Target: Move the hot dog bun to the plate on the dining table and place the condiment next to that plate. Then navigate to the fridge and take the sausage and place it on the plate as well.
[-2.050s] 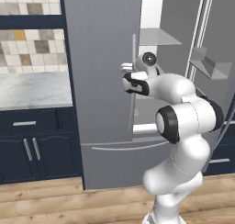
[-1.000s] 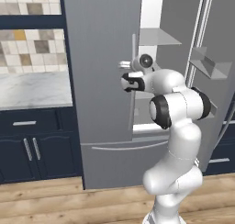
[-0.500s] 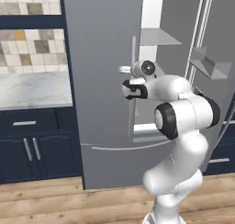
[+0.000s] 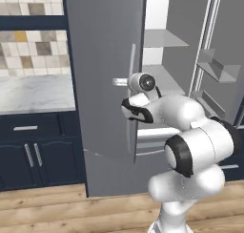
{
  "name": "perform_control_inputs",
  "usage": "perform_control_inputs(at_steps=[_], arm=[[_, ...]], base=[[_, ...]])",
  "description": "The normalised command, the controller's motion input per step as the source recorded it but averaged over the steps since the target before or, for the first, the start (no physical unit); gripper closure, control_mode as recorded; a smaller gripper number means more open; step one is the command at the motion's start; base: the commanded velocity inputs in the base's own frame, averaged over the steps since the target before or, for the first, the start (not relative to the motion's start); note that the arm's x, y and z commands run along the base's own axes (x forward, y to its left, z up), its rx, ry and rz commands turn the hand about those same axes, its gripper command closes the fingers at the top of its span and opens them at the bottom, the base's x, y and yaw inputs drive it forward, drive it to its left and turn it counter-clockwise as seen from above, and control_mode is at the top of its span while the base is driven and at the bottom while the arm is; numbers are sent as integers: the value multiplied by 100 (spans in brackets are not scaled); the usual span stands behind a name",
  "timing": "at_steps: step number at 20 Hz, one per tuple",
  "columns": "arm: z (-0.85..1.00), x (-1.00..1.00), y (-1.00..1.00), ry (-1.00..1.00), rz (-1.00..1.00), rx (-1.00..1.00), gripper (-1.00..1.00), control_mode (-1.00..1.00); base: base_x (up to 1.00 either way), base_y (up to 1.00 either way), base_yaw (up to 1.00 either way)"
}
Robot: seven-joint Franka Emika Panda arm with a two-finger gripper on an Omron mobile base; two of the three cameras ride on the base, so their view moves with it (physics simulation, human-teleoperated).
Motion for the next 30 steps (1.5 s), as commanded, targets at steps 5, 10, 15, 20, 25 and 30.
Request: perform_control_inputs(at_steps=[5,10,15,20,25,30], arm=[[1,-66,77,1,-2,-1,100,-100],[2,-48,64,8,-2,-4,-100,-100],[14,-48,-45,5,0,24,-100,-100],[9,-29,-90,9,0,36,-100,-100],[2,-21,-95,5,5,38,-100,-100],[6,-59,-69,-7,5,36,-100,-100]], base=[[0,0,0],[0,0,0],[0,0,0],[0,0,0],[0,0,0],[0,0,0]])
